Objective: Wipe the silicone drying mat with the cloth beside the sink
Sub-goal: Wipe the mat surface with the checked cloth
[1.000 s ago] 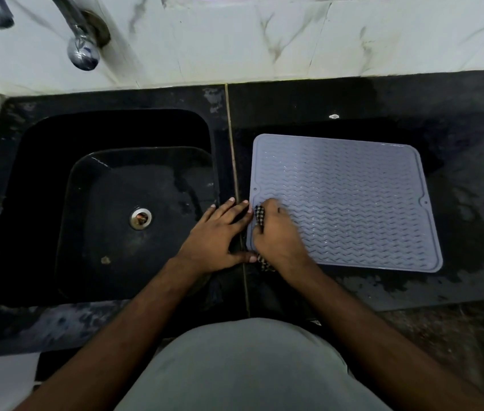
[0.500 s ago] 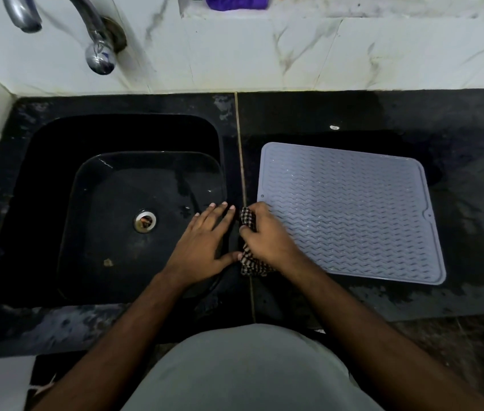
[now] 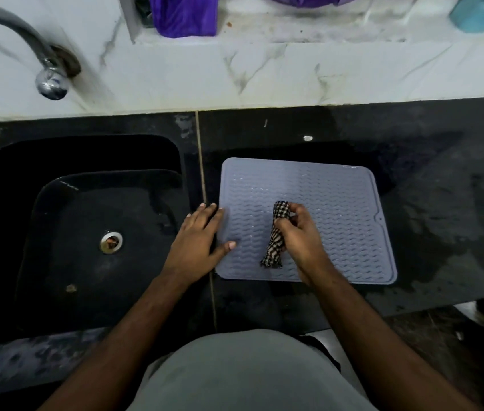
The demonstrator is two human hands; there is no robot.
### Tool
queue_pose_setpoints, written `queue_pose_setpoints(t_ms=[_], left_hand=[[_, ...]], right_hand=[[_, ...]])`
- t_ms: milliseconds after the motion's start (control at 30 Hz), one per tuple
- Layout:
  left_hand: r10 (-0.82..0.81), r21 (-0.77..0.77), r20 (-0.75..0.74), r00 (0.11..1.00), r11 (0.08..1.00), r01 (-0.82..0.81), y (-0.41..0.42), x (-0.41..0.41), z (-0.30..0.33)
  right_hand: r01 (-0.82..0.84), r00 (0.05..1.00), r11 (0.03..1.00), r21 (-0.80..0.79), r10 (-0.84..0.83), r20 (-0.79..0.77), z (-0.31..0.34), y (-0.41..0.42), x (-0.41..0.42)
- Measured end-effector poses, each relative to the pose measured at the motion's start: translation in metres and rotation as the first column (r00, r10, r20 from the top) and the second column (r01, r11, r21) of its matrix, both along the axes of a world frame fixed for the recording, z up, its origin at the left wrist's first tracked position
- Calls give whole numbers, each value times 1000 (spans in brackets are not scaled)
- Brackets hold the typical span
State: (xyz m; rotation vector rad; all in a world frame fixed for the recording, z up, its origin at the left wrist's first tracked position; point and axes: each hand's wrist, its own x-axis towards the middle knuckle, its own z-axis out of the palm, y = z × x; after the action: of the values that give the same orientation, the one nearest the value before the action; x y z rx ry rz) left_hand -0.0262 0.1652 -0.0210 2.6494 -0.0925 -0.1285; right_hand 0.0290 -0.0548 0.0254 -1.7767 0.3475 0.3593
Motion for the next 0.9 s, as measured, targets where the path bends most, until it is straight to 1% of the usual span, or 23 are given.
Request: queue_pose_setpoints(t_ms=[133,267,367,467,533,600,700,833,900], left_hand=[[-56,8,20,998,998,56,-32,23,1],[-81,6,11,997,997,81,-71,52,2],[-51,-10,-4,999,999,51,-94,73,-4],[-51,34,11,999,998,50,-110,89,-9],[-41,60,-9,999,997,41,-120,95,-10],[-35,71,-37,999,997,37,-127,97,-11],[-12,103,-58,998,994,18,-132,95,-15],[22,119,-94,995,993,-11,-134,91,-13],[37,125,-119,992,992,-22,-136,94,-11]], right_hand=[[63,998,998,-5,-63,-14,2,-37,13],[81,996,997,9,-80,-49,10,-84,34],[55,998,994,-97,-57,-22,17,-127,53],[-23,998,950,-312,40,48,25,-169,72],[-88,989,888,-451,133,69,25,-190,83],[-137,974,832,-538,213,82,19,-202,92],[-172,959,794,-584,271,87,6,-203,101],[-290,908,746,-600,412,73,-20,-181,103],[-312,889,746,-589,448,96,-29,-166,101]])
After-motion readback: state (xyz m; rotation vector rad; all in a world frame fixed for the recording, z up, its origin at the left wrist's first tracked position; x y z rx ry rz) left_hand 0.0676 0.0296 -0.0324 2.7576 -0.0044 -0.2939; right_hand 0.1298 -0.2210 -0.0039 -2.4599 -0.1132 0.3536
